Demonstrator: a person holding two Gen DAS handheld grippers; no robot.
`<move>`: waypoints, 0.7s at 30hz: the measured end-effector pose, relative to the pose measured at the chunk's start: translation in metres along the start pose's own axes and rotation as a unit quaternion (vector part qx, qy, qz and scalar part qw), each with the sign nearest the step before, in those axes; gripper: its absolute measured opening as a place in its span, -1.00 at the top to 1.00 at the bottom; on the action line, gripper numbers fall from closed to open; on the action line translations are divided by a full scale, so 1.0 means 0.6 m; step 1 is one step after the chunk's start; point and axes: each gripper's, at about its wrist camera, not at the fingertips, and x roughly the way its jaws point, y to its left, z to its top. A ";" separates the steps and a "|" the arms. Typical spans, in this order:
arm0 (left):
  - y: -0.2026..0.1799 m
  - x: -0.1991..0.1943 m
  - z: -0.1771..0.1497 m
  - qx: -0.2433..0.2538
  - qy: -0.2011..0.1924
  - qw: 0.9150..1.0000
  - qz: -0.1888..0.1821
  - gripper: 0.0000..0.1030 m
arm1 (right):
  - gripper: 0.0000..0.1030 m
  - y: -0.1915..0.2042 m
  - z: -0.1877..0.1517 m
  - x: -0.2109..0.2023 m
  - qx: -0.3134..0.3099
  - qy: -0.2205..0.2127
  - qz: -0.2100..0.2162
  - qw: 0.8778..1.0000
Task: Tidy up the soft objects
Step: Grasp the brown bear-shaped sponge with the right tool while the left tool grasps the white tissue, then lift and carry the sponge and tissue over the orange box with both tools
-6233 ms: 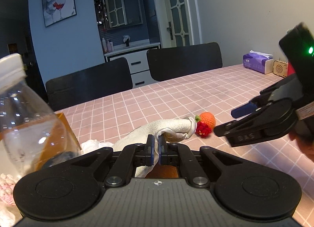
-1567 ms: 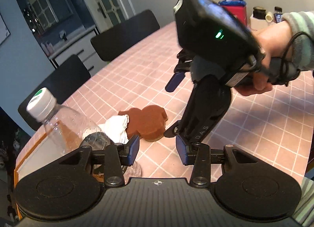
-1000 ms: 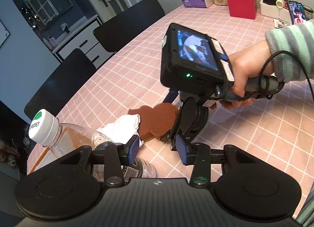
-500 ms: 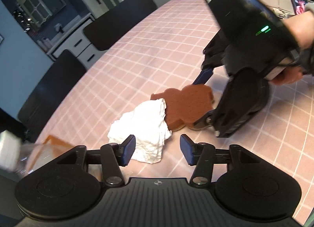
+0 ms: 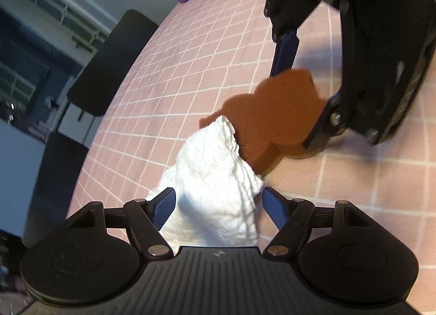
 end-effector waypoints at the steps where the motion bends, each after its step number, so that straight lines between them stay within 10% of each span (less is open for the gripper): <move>1: 0.000 0.003 0.001 0.000 -0.005 1.000 0.005 -0.66 | -0.30 0.001 0.000 -0.001 0.000 -0.001 0.000 1.000; 11: 0.004 0.009 -0.001 -0.014 0.015 1.000 -0.016 0.58 | -0.30 0.007 0.004 -0.004 0.000 0.003 -0.006 1.000; 21: 0.003 -0.059 0.003 -0.046 -0.004 0.999 0.028 0.70 | -0.27 0.020 0.004 -0.033 0.001 -0.004 -0.030 1.000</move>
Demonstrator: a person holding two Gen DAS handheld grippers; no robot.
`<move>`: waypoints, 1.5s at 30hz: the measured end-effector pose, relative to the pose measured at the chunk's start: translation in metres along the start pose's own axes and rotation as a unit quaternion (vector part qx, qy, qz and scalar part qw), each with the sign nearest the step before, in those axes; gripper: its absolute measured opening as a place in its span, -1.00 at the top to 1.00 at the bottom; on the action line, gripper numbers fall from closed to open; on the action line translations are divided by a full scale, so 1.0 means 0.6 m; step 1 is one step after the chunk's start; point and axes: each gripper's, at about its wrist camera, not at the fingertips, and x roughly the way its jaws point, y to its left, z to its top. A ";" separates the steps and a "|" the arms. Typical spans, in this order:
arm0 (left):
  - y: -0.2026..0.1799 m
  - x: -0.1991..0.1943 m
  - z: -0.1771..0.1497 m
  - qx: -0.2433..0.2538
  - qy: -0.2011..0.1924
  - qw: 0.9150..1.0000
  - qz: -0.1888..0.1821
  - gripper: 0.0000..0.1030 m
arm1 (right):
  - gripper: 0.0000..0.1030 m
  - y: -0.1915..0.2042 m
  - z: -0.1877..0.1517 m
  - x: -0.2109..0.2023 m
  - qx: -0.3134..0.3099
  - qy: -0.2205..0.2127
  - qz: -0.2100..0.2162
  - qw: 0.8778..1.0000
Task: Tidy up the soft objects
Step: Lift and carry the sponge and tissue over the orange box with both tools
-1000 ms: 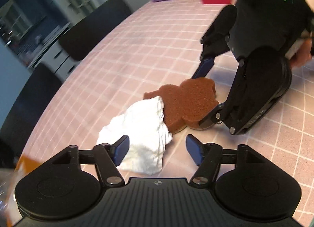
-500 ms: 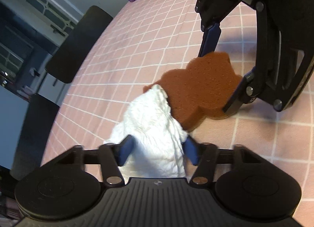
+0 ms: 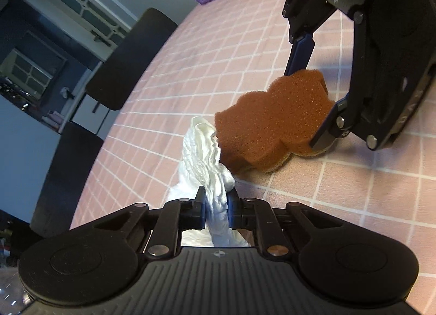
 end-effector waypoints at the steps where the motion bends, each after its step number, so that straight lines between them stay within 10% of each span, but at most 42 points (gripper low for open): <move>1: 0.000 -0.012 0.000 -0.002 -0.007 1.000 0.003 0.70 | -0.26 0.001 0.000 -0.006 -0.001 -0.001 -0.003 1.000; 20: 0.019 -0.282 -0.071 -0.091 -0.106 0.990 -0.014 0.71 | -0.24 0.108 0.006 -0.180 -0.036 -0.028 -0.065 0.997; 30: 0.064 -0.407 -0.161 -0.147 -0.124 0.980 0.056 0.71 | -0.24 0.223 0.053 -0.271 -0.107 -0.094 -0.061 0.988; 39: 0.145 -0.421 -0.248 -0.196 -0.088 0.967 0.139 0.71 | -0.25 0.337 0.158 -0.282 -0.185 -0.159 -0.028 0.969; 45: 0.209 -0.366 -0.282 -0.212 -0.069 0.965 0.140 0.71 | -0.25 0.400 0.258 -0.204 -0.191 -0.127 -0.020 0.973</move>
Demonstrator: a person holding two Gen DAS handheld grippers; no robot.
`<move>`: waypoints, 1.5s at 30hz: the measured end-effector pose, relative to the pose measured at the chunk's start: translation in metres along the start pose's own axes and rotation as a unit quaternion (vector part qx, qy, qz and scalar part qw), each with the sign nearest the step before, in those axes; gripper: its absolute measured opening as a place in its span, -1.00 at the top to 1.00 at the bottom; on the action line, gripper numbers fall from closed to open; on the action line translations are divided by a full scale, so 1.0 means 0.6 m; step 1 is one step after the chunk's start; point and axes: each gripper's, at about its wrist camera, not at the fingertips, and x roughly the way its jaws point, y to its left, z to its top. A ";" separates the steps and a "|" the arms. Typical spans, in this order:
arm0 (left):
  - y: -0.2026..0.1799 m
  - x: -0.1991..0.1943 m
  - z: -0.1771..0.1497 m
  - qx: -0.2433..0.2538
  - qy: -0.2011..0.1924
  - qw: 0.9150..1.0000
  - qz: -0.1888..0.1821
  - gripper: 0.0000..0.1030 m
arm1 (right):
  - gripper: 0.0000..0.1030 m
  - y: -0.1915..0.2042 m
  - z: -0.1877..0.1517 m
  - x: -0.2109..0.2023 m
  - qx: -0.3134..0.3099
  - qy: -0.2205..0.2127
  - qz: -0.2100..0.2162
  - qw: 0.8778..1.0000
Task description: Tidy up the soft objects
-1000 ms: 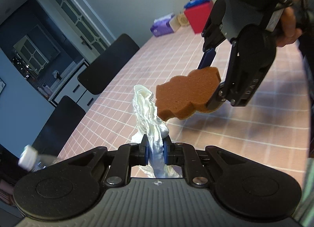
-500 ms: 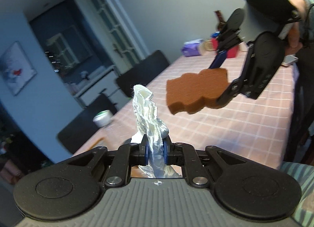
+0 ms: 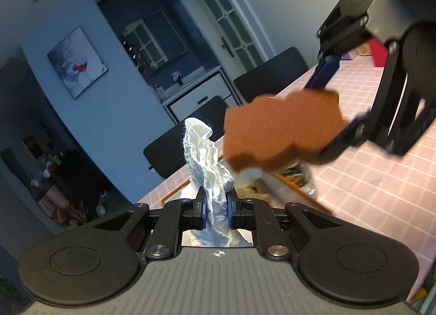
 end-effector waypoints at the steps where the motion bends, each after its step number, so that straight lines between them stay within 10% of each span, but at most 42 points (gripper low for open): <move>1: 0.015 0.012 -0.001 -0.008 0.004 1.000 0.000 0.71 | -0.25 0.001 0.013 0.023 0.001 0.010 -0.002 1.000; 18: 0.117 0.215 -0.071 -0.095 0.084 0.990 -0.057 0.70 | -0.29 0.006 0.101 0.319 -0.012 0.139 -0.046 0.989; 32: 0.134 0.204 -0.074 -0.130 0.082 0.986 -0.070 0.00 | -0.55 0.009 0.112 0.342 -0.013 0.147 -0.059 0.987; 45: 0.114 0.112 -0.029 -0.111 0.032 0.992 -0.043 0.00 | -0.55 0.013 0.108 0.211 -0.021 0.089 -0.064 0.994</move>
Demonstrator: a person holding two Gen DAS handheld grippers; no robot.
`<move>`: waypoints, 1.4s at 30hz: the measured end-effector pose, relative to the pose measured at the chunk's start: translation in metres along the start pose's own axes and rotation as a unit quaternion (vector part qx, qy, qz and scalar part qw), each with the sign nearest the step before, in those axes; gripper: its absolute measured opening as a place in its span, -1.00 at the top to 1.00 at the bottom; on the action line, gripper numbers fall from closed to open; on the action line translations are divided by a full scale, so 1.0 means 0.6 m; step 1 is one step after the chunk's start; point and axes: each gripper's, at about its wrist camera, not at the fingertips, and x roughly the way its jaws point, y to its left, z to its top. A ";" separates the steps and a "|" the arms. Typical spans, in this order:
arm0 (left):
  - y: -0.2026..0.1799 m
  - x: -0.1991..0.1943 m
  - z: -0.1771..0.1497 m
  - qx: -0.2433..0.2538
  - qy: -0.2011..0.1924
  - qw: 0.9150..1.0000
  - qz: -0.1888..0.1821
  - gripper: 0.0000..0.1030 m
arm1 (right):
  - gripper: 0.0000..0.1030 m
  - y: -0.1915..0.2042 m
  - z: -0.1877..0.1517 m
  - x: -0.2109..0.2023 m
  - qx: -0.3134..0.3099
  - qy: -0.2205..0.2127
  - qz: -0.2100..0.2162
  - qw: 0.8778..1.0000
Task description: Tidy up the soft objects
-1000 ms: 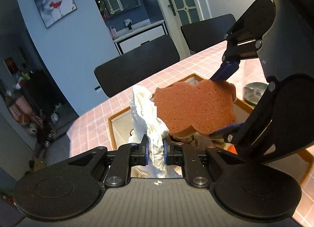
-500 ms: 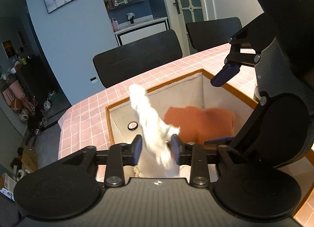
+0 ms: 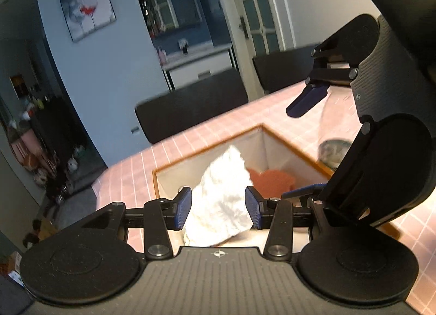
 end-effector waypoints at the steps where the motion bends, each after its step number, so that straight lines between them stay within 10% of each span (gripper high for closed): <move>1: -0.006 -0.013 0.004 0.001 -0.008 1.000 0.004 0.00 | -0.55 -0.004 -0.006 -0.017 0.006 -0.010 0.001 1.000; 8: -0.049 -0.121 0.022 -0.023 -0.114 0.993 0.031 0.00 | -0.61 -0.046 -0.089 -0.169 0.079 -0.117 -0.001 0.990; 19: -0.182 -0.199 -0.023 -0.113 -0.237 0.961 0.088 -0.33 | -0.75 -0.038 -0.314 -0.297 0.263 -0.222 -0.035 0.938; 30: -0.290 -0.154 -0.106 -0.131 -0.211 0.961 0.122 -0.66 | -0.90 0.055 -0.465 -0.225 0.425 -0.217 -0.106 0.872; 42: -0.334 -0.126 -0.162 -0.160 -0.134 0.971 0.119 -0.80 | -0.92 0.090 -0.537 -0.151 0.462 -0.142 -0.116 0.868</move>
